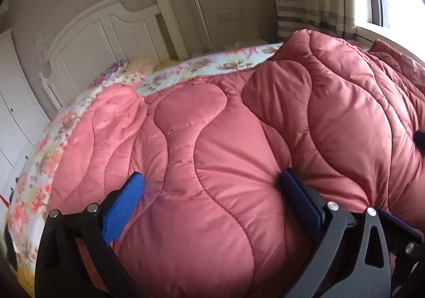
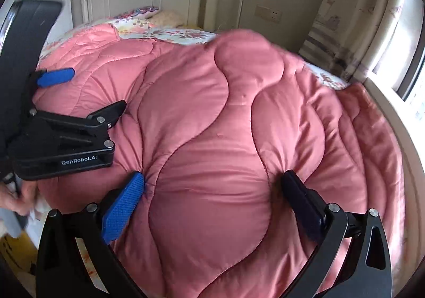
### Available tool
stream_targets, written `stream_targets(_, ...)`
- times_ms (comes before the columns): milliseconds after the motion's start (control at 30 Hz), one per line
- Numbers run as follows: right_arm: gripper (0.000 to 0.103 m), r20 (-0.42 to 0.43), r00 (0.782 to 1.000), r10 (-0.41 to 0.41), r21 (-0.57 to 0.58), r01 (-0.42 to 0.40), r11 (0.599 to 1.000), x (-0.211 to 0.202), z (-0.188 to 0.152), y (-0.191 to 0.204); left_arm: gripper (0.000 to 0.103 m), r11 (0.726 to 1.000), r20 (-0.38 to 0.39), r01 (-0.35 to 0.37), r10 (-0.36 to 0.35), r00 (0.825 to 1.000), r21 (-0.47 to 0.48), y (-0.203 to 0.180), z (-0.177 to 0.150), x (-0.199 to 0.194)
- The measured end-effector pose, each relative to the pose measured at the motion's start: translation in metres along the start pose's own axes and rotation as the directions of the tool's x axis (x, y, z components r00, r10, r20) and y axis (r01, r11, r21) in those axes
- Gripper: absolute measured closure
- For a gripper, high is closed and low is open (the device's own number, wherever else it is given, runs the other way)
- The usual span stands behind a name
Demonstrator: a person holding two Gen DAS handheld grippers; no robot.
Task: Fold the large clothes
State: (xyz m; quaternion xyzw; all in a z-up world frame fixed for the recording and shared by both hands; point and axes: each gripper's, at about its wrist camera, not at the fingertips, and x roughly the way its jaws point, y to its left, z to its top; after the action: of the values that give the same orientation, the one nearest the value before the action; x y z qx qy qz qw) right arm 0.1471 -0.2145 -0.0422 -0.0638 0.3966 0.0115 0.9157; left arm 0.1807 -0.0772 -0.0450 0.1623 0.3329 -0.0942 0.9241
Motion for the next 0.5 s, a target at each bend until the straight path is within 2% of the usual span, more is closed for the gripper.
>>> stream_targets(100,0.005,-0.020,1.000,0.021,0.016,-0.021,1.000,-0.002,0.003,-0.005,0.002,0.999,-0.018,0.030,-0.031,0.999,-0.012,0.009,0.004,-0.007)
stream_targets(200,0.005,0.012,1.000,0.014,0.038,-0.014,0.999,-0.022,0.008,-0.016,0.002,0.995,-0.001,0.046,-0.046,0.999,-0.090,0.035,0.005,-0.023)
stream_targets(300,0.005,0.052,0.998,-0.035,0.109,0.029,0.994,-0.037,0.006,-0.044,0.002,0.989,-0.025,0.005,-0.009,1.000,-0.146,0.064,-0.003,-0.024)
stream_targets(367,0.005,0.015,0.998,-0.064,0.163,0.060,0.985,-0.027,-0.002,-0.069,0.002,0.988,-0.062,-0.008,-0.002,0.998,-0.157,0.075,-0.010,-0.013)
stream_targets(400,0.004,-0.010,0.998,-0.057,0.178,0.058,0.982,-0.017,-0.007,-0.077,0.002,0.987,-0.072,0.007,-0.019,0.997,-0.160,0.079,-0.014,-0.006)
stream_targets(467,0.004,0.009,1.000,-0.002,0.197,0.000,0.980,-0.006,-0.014,-0.083,0.002,0.988,-0.067,0.015,-0.026,0.997,-0.157,0.079,-0.017,-0.001)
stream_targets(500,0.004,0.010,1.000,-0.003,0.199,0.001,0.980,-0.005,-0.014,-0.084,0.002,0.989,-0.072,0.006,-0.017,0.997,-0.149,0.078,-0.017,-0.002)
